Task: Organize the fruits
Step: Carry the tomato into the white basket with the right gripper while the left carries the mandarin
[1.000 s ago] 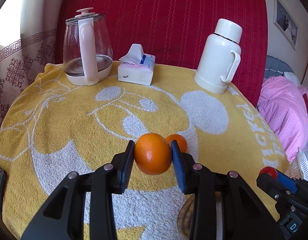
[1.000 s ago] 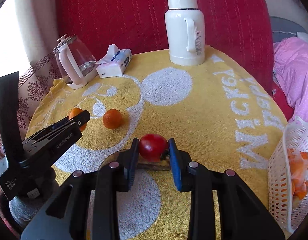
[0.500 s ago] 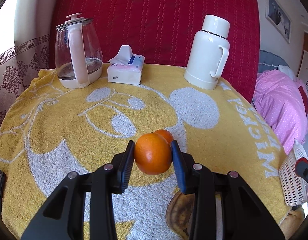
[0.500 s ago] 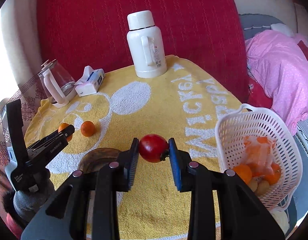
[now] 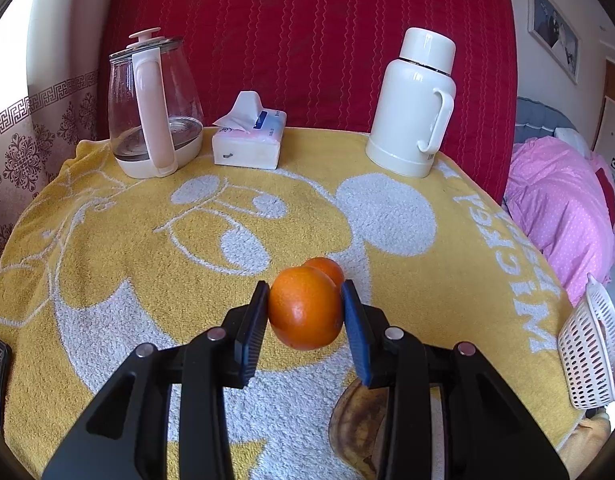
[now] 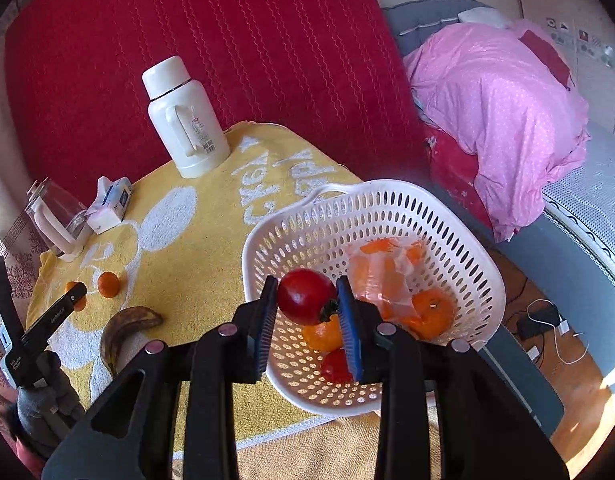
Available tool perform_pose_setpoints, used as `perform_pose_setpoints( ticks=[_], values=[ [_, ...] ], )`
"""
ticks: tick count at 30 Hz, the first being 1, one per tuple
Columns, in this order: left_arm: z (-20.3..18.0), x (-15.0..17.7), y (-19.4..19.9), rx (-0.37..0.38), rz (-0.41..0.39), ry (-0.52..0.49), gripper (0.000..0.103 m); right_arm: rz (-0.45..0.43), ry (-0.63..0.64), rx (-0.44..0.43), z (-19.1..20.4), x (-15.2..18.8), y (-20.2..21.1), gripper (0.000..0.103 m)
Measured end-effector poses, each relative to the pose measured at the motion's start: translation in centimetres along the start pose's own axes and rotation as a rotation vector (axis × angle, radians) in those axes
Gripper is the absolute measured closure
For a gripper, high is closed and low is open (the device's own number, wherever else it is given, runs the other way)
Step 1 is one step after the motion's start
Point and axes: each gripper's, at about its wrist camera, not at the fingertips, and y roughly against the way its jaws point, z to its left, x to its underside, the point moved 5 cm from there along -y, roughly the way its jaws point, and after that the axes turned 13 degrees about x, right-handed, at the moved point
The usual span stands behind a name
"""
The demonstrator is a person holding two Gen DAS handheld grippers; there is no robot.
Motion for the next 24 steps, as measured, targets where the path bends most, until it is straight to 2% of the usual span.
perform_pose_setpoints(
  ticks=[9, 18, 22, 24],
  values=[
    [0.1, 0.1, 0.0, -0.002, -0.001, 0.001, 0.066, 0.018, -0.054, 0.005, -1.7, 0.3, 0.1, 0.070],
    [0.1, 0.1, 0.0, -0.002, -0.006, -0.002, 0.066, 0.000, -0.097, 0.030, -3.6, 0.2, 0.7, 0.068],
    [-0.1, 0.0, 0.1, 0.018, -0.010, -0.007, 0.066, 0.005, -0.119, 0.040, -4.6, 0.5, 0.7, 0.068],
    [-0.5, 0.0, 0.3, 0.025, -0.016, -0.018, 0.066, 0.001, -0.121, 0.051, -4.9, 0.7, 0.7, 0.064]
  ],
)
